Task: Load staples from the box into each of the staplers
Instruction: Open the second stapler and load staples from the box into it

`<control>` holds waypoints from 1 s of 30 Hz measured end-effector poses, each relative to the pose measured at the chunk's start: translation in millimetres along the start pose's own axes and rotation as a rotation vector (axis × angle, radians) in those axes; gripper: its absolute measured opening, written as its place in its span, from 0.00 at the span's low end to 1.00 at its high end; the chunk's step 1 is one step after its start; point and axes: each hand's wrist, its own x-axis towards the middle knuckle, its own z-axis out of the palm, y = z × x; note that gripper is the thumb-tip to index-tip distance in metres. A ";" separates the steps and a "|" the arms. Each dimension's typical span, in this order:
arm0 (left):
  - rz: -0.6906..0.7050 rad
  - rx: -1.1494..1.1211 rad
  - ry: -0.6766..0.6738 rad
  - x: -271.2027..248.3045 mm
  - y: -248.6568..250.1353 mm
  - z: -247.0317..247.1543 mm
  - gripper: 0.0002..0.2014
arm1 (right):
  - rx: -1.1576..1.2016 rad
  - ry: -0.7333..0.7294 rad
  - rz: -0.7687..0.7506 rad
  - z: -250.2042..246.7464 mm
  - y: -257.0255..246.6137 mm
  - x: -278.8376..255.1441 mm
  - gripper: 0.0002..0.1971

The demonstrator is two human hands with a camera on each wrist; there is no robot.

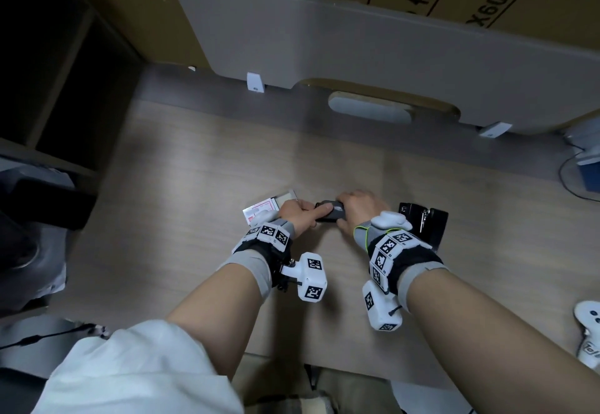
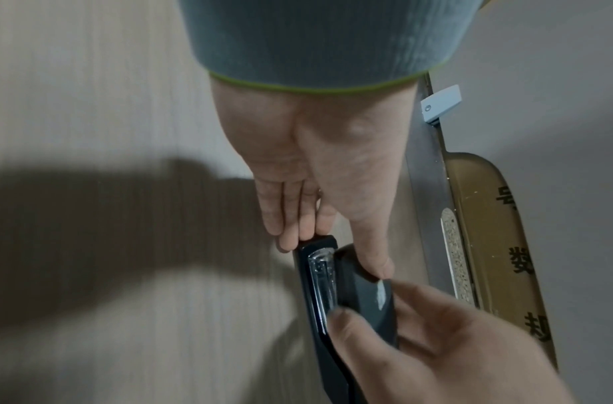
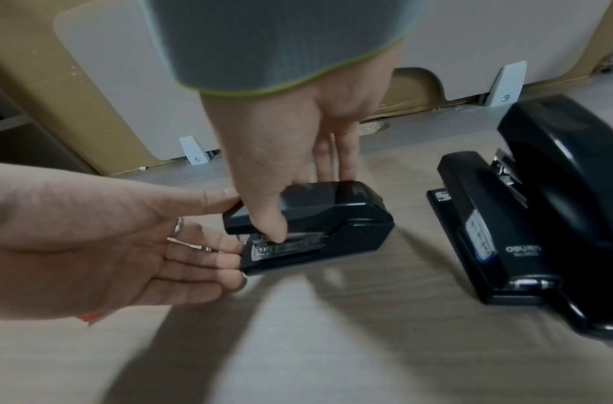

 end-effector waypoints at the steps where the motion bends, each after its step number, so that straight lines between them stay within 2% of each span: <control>1: -0.008 0.020 -0.014 -3.3 5.6 -0.5 0.25 | 0.005 -0.030 0.041 -4.1 0.8 -1.7 0.17; 3: -0.058 -0.023 -0.018 -5.3 12.6 -0.5 0.28 | 0.017 -0.086 0.128 -10.2 2.9 -3.8 0.16; 6: -0.123 -0.139 -0.038 -8.0 24.2 3.7 0.28 | 0.079 -0.078 0.225 -15.6 12.3 -11.2 0.18; 9: -0.110 -0.173 -0.123 -6.2 26.1 10.3 0.22 | 0.161 -0.069 0.279 -15.1 18.3 -22.7 0.24; 12: -0.045 -0.120 -0.147 -4.1 24.9 24.9 0.18 | 0.209 -0.074 0.270 -11.2 25.8 -30.1 0.25; 14: -0.009 -0.062 -0.129 -4.8 27.2 38.0 0.18 | 0.244 -0.060 0.246 -7.9 32.5 -31.3 0.22; 17: 0.052 -0.018 -0.111 -7.5 34.3 52.2 0.11 | 0.288 -0.084 0.170 -4.9 39.4 -30.8 0.19; 20: 0.110 0.108 -0.072 -2.9 39.8 64.6 0.16 | 0.302 -0.121 0.163 1.2 52.4 -29.9 0.15; 23: 0.129 0.184 -0.041 -0.6 41.1 65.2 0.19 | 0.211 0.049 0.256 1.8 65.8 -33.8 0.14; 26: 0.096 0.162 -0.019 -7.4 42.6 71.7 0.21 | 0.137 0.320 0.310 2.3 92.8 -43.7 0.21; 28: 0.074 0.114 0.014 -13.9 47.1 79.6 0.22 | 0.154 0.308 0.382 3.3 114.6 -46.5 0.29; 30: 0.073 0.100 0.064 -20.2 50.9 87.8 0.22 | 0.220 0.188 0.433 11.6 130.4 -42.9 0.31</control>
